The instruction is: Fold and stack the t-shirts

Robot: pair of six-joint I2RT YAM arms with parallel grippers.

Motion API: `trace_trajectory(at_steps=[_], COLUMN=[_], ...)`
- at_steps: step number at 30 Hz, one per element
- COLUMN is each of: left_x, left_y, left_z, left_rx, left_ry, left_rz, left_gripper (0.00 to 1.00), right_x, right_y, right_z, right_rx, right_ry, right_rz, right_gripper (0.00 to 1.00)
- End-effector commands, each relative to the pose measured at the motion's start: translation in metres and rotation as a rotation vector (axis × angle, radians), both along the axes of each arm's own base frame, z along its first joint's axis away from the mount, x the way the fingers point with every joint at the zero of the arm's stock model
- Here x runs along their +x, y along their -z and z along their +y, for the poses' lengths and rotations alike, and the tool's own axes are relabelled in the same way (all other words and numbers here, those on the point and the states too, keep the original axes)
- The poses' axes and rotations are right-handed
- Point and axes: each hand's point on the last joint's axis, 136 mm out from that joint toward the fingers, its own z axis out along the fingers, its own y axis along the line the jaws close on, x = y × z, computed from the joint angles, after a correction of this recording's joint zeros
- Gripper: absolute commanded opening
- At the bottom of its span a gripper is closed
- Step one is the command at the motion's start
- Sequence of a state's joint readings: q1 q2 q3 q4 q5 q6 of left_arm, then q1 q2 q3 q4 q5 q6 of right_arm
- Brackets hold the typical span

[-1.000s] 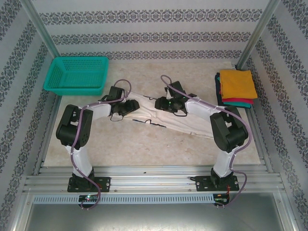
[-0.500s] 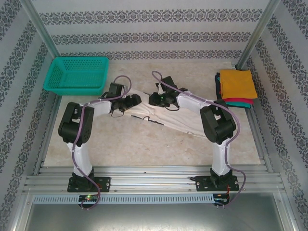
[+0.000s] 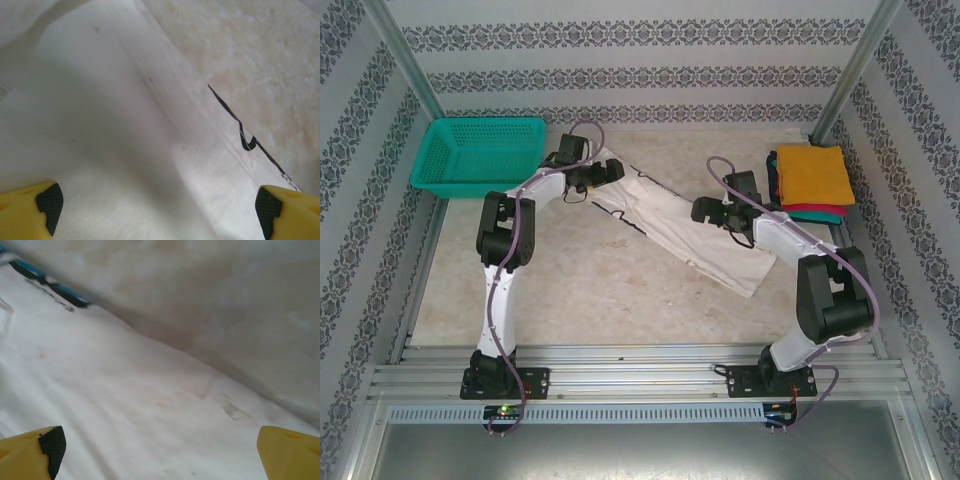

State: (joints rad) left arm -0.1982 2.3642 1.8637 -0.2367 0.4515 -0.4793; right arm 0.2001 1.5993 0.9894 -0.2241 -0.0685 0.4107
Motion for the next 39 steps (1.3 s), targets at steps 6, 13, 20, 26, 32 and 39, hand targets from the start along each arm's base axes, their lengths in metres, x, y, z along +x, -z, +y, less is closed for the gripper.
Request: trace_trajectory(at_steps=[6,13,20,26,32,39], left_x=[-0.008,-0.037,-0.094,-0.135,-0.159,-0.187], left_y=[-0.038,-0.103,-0.106,-0.099,-0.092,-0.095], left_z=[-0.02,-0.008,0.024,0.053,0.081,0.087], left_rx=[0.041,0.029,0.052,0.029,-0.208,-0.106], left_ry=[0.068,0.021,-0.102,-0.207,-0.306,-0.284], left_rz=[-0.006,-0.125,-0.135,-0.125,-0.129,-0.154], left_gripper=[1.0,1.0,1.0,1.0,1.0,1.0], right_x=[-0.033,-0.056,-0.096,-0.122,-0.113,-0.073], right_y=[0.026,0.066,0.08,0.083,0.064,0.003], right_z=[0.064,0.087,0.121,0.179,0.258,0.269], right_rx=[0.1,0.138,0.187,0.227,0.298,0.25], right_ry=[-0.217,-0.246,-0.344,-0.469,-0.635,-0.685], right_rz=[0.099,0.224,0.309,0.342,0.296,0.053], right_gripper=[0.92,0.7,0.65,0.66,0.66,0.69])
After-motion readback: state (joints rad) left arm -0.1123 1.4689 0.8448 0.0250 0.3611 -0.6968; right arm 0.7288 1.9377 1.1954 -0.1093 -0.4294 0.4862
